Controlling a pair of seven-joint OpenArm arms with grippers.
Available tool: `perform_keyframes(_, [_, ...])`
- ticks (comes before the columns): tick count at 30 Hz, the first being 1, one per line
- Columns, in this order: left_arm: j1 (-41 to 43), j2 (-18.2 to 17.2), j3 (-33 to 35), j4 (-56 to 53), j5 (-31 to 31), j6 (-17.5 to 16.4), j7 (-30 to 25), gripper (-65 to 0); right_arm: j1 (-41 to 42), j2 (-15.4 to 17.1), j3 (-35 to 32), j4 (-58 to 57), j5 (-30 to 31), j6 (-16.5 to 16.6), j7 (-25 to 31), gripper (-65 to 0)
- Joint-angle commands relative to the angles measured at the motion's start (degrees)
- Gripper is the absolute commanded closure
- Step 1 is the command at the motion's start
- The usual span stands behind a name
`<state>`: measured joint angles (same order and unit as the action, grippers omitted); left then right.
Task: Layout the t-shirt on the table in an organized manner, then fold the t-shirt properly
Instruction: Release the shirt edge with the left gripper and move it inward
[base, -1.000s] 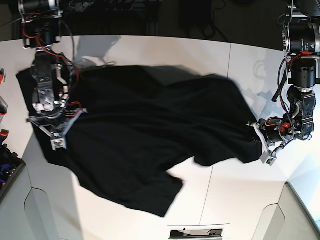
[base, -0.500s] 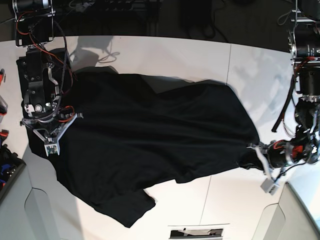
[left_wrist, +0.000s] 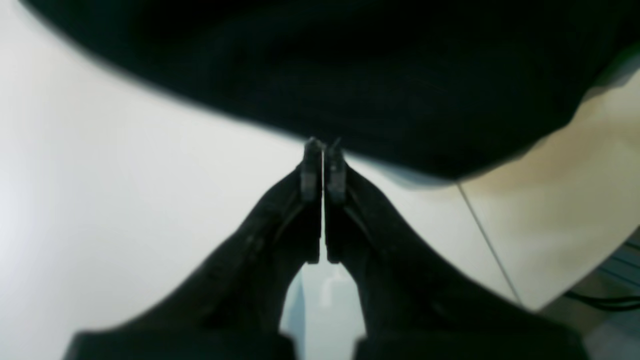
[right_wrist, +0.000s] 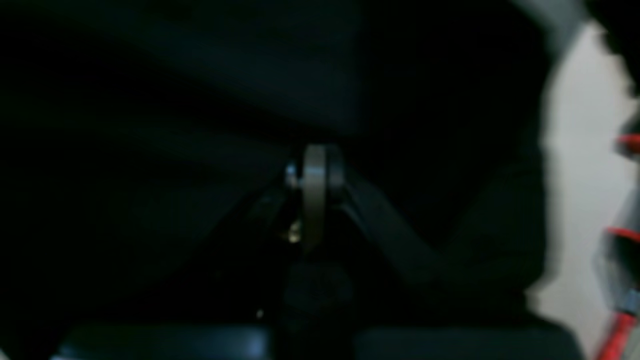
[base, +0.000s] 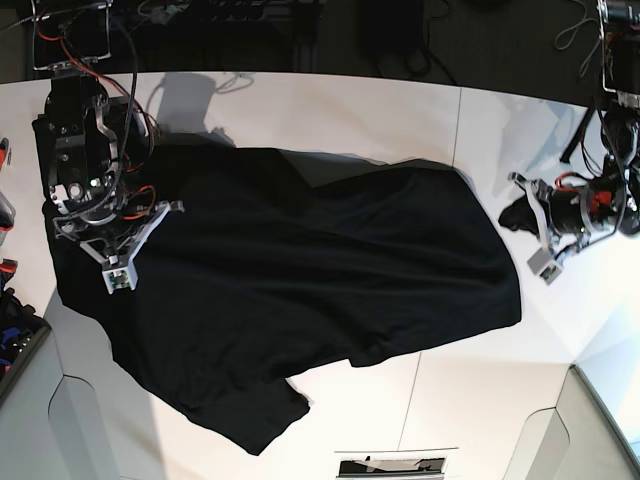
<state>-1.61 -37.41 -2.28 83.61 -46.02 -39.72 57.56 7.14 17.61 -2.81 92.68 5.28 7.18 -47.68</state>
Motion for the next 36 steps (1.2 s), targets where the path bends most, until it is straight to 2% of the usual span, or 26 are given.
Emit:
perform_keyframes(1, [0.4,-0.1,-1.9,0.9,-0.4,-0.3,-0.8,0.0,0.6,0.6,0.3,1.4,1.1,0.7,1.0,0.0])
perform_keyframes(6, [6.9,4.8,-10.6,0.9,0.6,-0.3,-2.5,0.0,-2.1,0.6,0.3,1.7,1.2,0.8,0.9,0.0])
perform_keyframes(11, [8.4,8.5,-10.8,0.9,1.4,-0.3,-2.5,0.0,-2.4,0.7,0.3,1.7,1.2,0.8,0.2,0.0])
perform_keyframes(16, [8.4,12.6,-10.8,0.9,5.9,-0.3,-3.3,0.0,-2.8,0.6,0.3,1.8,1.8,0.8,-0.2,0.0])
perform_keyframes(21, [8.3,14.3,-10.5,0.9,5.5,-0.3,-3.7,0.0,-2.8,0.6,0.3,2.8,3.3,0.8,-0.4,0.0])
perform_keyframes(25, [8.3,14.6,-7.8,0.9,1.0,-0.3,-3.3,0.0,-2.9,0.2,0.3,2.9,4.4,0.8,-0.4,0.0])
perform_keyframes(28, [8.0,14.6,-5.4,1.8,-2.1,-0.3,-3.3,0.0,-2.9,-1.2,0.3,2.9,6.3,3.0,-0.6,0.0])
perform_keyframes(31, [6.8,14.6,-4.0,3.7,-2.7,-0.3,-3.3,0.0,-2.9,-3.2,0.3,3.0,10.1,6.0,-0.8,0.0])
perform_keyframes(36, [3.8,14.5,-4.0,5.2,-5.5,-0.3,-1.0,0.0,-2.9,-7.2,0.3,5.0,12.1,7.2,-1.3,0.0])
